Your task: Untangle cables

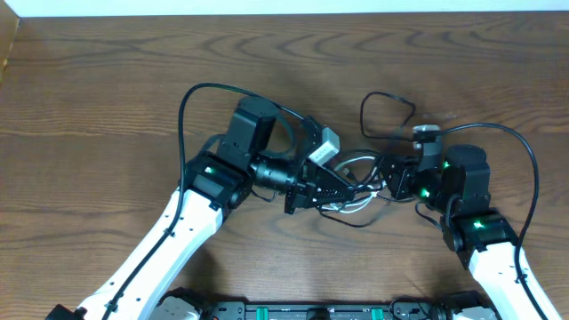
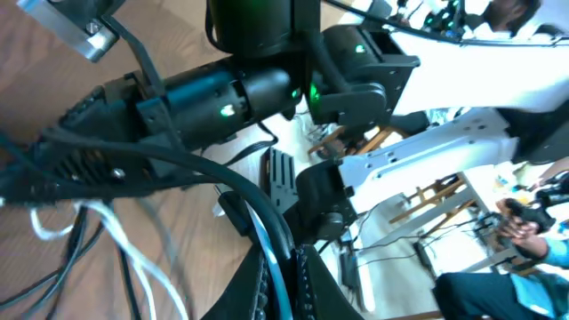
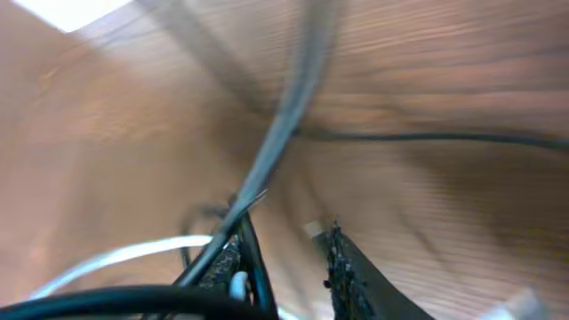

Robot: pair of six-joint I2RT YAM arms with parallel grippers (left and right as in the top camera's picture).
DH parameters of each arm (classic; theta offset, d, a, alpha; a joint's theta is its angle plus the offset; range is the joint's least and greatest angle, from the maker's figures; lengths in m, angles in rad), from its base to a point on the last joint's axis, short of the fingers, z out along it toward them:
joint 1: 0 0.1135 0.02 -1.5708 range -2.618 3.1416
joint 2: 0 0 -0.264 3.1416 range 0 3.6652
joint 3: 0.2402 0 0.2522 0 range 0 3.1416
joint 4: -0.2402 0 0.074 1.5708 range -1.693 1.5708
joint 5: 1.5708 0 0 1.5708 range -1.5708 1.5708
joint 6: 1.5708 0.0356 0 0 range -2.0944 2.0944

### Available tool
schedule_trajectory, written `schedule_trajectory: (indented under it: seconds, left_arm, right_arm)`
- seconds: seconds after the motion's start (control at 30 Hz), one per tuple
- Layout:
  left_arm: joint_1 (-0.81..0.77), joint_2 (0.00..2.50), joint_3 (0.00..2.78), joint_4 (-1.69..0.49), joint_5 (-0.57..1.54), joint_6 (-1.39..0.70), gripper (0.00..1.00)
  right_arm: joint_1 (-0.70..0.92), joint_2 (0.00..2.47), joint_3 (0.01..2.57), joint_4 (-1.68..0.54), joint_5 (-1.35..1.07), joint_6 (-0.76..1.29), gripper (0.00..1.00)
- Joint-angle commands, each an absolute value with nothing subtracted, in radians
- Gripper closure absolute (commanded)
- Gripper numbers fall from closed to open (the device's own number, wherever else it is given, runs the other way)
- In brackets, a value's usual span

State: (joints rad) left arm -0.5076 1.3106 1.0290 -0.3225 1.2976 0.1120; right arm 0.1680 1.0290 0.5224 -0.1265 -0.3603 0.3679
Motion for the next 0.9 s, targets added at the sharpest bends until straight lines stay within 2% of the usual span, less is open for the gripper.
schedule_trajectory:
  seconds: [0.0, 0.43, 0.53, 0.57, 0.6, 0.7, 0.77, 0.87]
  left_arm:
    - [-0.436, 1.253, 1.032, -0.312, 1.462, 0.092, 0.92]
    - [-0.004, 1.151, 1.032, -0.128, 1.421, -0.010, 0.92]
    - [0.032, 1.154, 1.032, -0.129, 1.421, -0.010, 0.92]
    - [0.031, 1.156, 1.032, -0.129, 1.421, -0.010, 0.92]
    - [0.027, 1.159, 1.031, -0.133, 1.418, -0.010, 0.92]
    - [0.009, 1.171, 1.031, -0.151, 1.374, -0.009, 0.93]
    - [-0.004, 1.179, 1.031, -0.187, 1.307, -0.009, 0.92]
    - [-0.026, 1.197, 1.031, -0.245, 1.222, -0.009, 0.92]
  right_arm:
    - [0.152, 1.034, 0.528, -0.165, -0.008, 0.408, 0.71]
    - [0.026, 1.034, 0.528, -0.316, 0.129, 0.416, 0.60]
    - [0.013, 1.034, 0.528, -0.326, 0.060, 0.422, 0.56]
    - [0.013, 1.034, 0.528, -0.326, 0.020, 0.422, 0.58]
    - [0.013, 1.034, 0.529, -0.323, -0.061, 0.422, 0.65]
    - [0.013, 1.034, 0.529, -0.290, -0.266, 0.422, 0.76]
    - [0.013, 1.034, 0.529, -0.217, -0.464, 0.422, 0.82]
    - [0.013, 1.034, 0.529, -0.057, -0.686, 0.422, 0.84]
